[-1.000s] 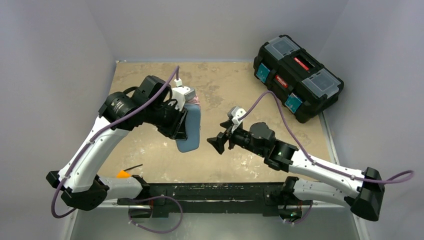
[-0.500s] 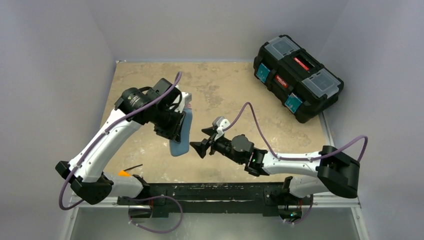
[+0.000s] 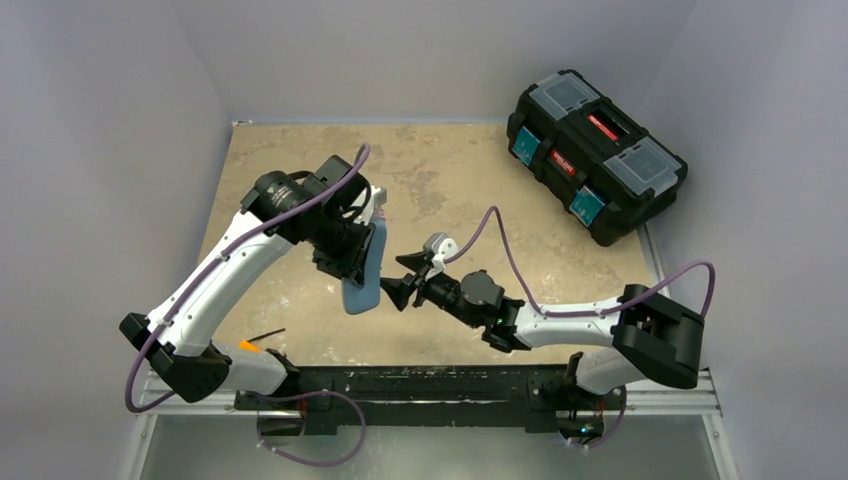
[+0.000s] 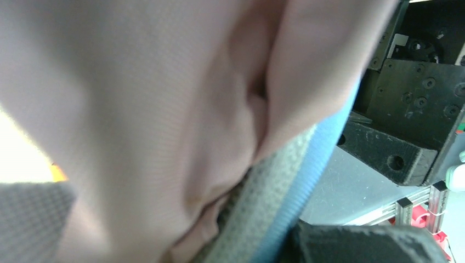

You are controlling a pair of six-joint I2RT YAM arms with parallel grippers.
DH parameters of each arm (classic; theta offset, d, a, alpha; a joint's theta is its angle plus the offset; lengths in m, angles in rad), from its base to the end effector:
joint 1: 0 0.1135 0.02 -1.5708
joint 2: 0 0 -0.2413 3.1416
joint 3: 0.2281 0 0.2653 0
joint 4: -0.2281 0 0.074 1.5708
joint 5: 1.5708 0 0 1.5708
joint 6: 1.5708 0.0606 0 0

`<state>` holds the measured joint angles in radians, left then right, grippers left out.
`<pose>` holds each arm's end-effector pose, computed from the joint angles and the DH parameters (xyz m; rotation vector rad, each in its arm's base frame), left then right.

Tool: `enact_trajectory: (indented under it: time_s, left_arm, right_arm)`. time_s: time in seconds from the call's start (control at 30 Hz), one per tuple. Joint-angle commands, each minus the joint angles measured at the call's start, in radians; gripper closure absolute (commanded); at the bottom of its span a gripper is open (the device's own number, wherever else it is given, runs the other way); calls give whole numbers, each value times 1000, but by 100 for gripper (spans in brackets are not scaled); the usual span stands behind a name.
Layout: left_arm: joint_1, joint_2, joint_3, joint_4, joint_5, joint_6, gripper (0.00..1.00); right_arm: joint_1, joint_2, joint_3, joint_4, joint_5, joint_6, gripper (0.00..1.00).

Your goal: Put away the umbrella

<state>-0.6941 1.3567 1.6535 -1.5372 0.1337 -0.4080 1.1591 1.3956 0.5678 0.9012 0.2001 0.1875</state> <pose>0.1807 -0.1609 0.3554 0.4455 2.8661 -0.4186 0.1431 0.2976 0.2112 -0.5802 1.4603 0.9258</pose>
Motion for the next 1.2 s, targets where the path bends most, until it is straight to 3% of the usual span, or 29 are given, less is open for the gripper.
enact_trajectory:
  time_s: [0.0, 0.73, 1.03, 1.17]
  left_arm:
    - [0, -9, 11, 43, 71, -25, 100]
    - [0, -20, -10, 51, 70, -28, 100]
    - [1, -22, -19, 52, 77, -26, 100]
    - [1, -25, -34, 58, 80, -25, 100]
  right_arm:
    - [7, 10, 47, 128, 2, -18, 39]
    - [56, 45, 83, 162, -60, -64, 70]
    - [69, 50, 96, 166, -51, -70, 100]
    - [71, 48, 97, 166, -43, -66, 100]
